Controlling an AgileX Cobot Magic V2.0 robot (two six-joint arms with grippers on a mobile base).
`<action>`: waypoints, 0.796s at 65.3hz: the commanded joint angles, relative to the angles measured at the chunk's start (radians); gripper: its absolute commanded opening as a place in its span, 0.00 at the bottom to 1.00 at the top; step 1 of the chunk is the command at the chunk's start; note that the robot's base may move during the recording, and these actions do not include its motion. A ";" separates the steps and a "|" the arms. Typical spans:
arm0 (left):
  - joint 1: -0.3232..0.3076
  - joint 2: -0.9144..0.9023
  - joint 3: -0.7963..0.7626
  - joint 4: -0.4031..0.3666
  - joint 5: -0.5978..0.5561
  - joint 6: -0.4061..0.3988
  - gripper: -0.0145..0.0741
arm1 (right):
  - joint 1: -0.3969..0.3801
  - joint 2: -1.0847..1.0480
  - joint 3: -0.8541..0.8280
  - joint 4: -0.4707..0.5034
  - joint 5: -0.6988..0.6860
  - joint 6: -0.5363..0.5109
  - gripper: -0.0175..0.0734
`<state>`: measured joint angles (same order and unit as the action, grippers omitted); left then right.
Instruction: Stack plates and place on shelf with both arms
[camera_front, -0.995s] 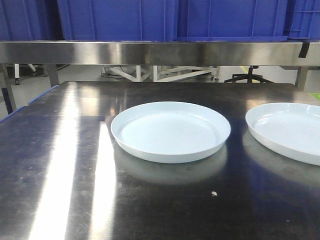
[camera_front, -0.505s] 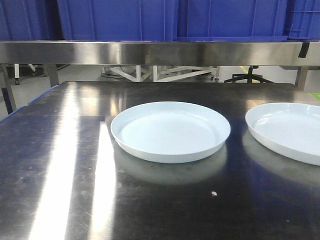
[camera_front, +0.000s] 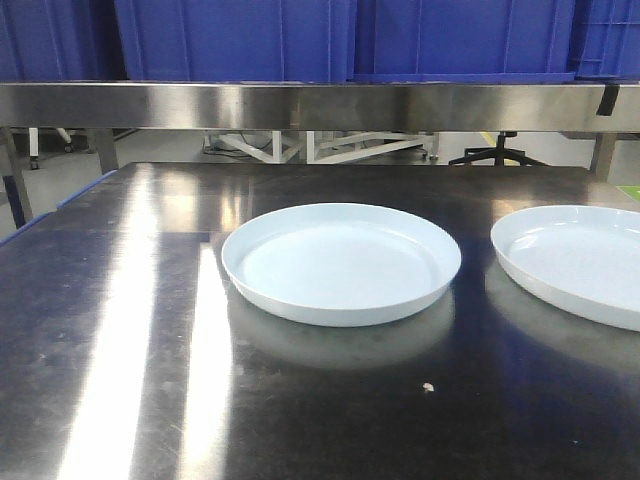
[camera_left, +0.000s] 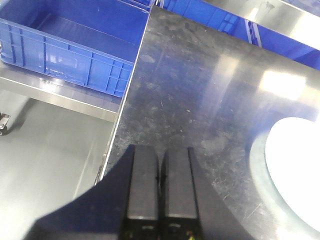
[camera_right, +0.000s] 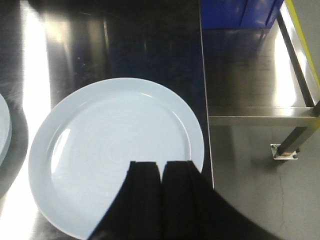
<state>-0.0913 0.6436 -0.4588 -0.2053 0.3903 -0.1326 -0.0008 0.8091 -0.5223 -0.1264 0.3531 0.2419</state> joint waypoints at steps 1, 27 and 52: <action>-0.009 -0.002 -0.028 -0.017 -0.084 -0.009 0.26 | 0.001 -0.002 -0.037 -0.009 -0.065 -0.006 0.29; -0.009 -0.002 -0.028 0.265 -0.091 -0.009 0.26 | 0.001 -0.002 -0.037 -0.009 -0.081 -0.006 0.29; -0.009 -0.002 -0.028 0.265 -0.091 -0.009 0.26 | 0.001 -0.001 -0.037 -0.009 -0.061 -0.006 0.48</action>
<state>-0.0913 0.6436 -0.4588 0.0553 0.3741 -0.1363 -0.0008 0.8091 -0.5223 -0.1264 0.3531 0.2419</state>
